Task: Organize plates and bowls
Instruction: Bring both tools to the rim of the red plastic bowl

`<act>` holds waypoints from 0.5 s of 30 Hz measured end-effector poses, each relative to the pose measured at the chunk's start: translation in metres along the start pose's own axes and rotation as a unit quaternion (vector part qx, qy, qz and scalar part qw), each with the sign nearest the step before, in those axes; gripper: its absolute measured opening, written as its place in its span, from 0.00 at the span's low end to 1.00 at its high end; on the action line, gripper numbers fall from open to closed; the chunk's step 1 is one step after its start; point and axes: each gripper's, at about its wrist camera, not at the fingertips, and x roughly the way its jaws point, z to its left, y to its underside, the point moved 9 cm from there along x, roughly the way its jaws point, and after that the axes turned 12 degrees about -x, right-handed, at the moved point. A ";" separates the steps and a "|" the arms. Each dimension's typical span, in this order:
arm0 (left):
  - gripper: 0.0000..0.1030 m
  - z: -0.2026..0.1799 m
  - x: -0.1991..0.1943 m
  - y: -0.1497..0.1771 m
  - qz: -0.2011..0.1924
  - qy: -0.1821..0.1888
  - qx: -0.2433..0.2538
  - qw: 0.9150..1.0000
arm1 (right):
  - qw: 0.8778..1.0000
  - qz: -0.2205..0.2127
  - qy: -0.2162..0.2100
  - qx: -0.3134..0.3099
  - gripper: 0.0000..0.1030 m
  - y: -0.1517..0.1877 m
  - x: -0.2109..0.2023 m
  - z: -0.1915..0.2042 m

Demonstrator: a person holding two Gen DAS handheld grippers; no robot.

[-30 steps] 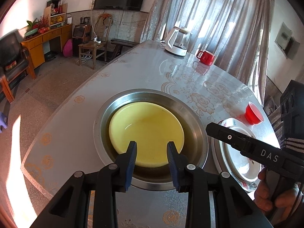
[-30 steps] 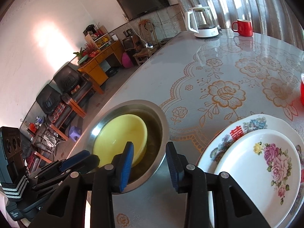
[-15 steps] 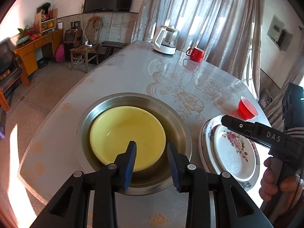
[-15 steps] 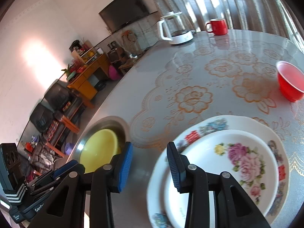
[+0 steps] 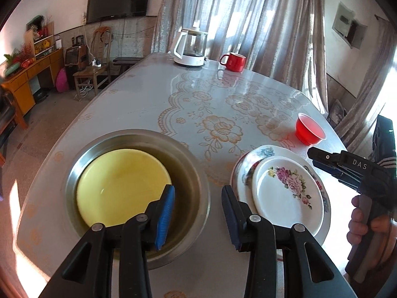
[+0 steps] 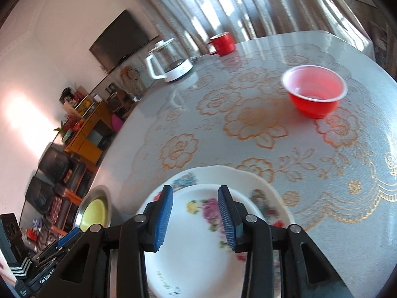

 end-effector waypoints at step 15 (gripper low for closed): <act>0.40 -0.059 0.036 0.002 0.038 0.016 0.049 0.998 | 0.995 -0.019 0.056 0.081 0.40 0.004 -0.019 -0.089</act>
